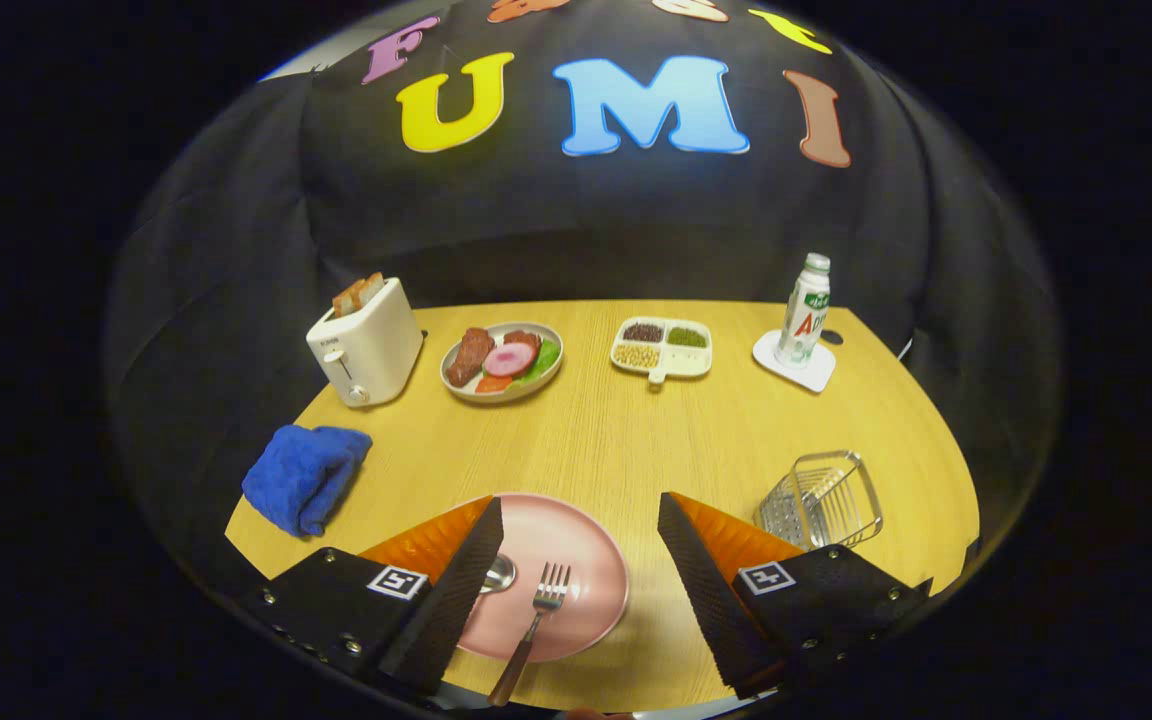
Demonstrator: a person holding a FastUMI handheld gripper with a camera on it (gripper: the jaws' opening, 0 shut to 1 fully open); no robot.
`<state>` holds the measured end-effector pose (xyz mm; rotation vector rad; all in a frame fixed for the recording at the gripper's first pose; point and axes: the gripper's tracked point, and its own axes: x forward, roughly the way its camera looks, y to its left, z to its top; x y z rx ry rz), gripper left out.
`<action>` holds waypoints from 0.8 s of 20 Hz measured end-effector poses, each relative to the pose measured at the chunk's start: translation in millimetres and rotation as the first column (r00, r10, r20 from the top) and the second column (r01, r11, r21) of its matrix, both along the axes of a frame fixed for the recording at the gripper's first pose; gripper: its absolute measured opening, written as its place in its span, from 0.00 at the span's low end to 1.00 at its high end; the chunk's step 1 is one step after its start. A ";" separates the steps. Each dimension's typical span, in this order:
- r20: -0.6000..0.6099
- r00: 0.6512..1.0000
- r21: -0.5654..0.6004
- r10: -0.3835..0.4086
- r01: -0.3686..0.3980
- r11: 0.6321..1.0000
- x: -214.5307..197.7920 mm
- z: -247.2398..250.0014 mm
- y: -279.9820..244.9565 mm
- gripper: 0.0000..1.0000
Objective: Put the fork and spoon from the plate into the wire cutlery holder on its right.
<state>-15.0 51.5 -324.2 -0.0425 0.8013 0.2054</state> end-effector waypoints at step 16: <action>-0.444 0.895 -0.023 0.044 -0.061 0.998 -78.5 -108.7 24.5 0.68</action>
